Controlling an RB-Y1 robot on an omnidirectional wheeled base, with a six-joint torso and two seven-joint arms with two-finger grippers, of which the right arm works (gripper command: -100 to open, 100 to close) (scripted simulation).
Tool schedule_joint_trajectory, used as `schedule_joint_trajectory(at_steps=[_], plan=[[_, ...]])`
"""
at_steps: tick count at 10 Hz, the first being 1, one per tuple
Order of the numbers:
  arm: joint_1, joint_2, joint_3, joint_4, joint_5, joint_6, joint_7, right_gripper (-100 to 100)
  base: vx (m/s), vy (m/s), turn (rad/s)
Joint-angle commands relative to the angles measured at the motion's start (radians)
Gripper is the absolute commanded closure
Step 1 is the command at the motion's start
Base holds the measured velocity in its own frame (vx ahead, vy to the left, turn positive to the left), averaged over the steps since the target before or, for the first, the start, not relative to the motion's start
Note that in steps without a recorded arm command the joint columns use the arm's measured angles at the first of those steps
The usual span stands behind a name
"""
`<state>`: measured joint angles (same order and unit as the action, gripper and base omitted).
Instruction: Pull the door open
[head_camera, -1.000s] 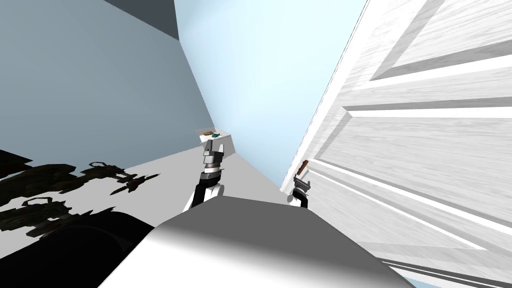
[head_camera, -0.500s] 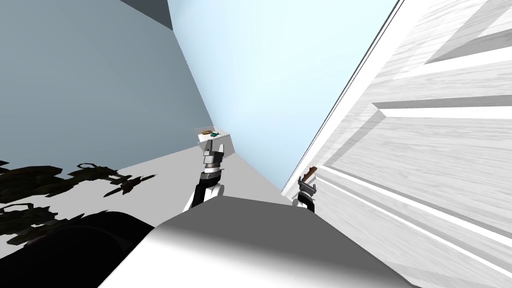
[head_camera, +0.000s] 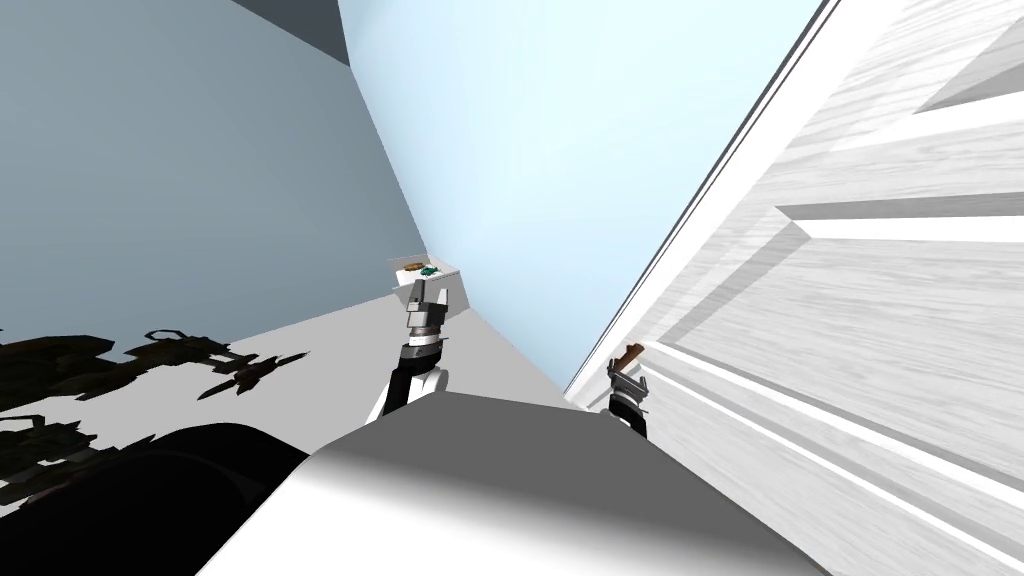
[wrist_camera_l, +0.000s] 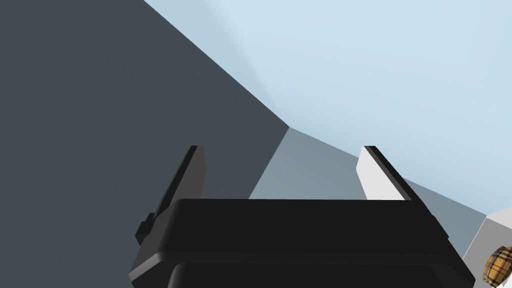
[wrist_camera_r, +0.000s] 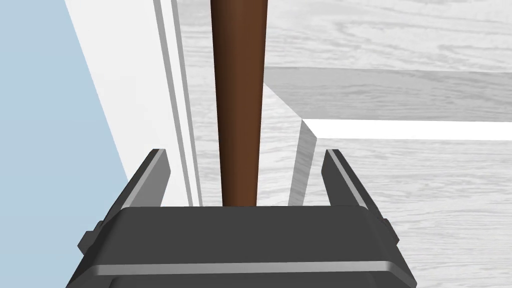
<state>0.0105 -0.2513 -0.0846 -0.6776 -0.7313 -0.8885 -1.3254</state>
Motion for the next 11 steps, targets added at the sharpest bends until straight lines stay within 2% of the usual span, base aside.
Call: schedule_joint_trajectory(at_steps=[1, 2, 3, 4, 5, 6, 11], plan=[[0.028, -0.028, 0.004, -0.010, -0.001, 0.002, -0.036, -100, 0.132, -0.007, 0.023], [0.034, -0.038, 0.006, -0.007, -0.001, 0.001, -0.049, -100, 0.140, 0.004, 0.013], [0.034, -0.038, 0.006, -0.007, -0.001, 0.001, -0.049, -100, 0.092, 0.000, 0.003], [0.052, -0.067, 0.011, 0.000, -0.001, -0.001, -0.087, -100, 0.148, 0.004, 0.017], [0.035, -0.054, 0.012, 0.017, 0.001, -0.009, -0.074, -100, 0.067, 0.012, -0.028], [0.035, -0.054, 0.012, 0.017, 0.001, -0.009, -0.074, 100, -0.025, 0.009, 0.026], [0.035, -0.054, 0.012, 0.017, 0.001, -0.009, -0.074, 100, -0.009, -0.002, 0.003]])
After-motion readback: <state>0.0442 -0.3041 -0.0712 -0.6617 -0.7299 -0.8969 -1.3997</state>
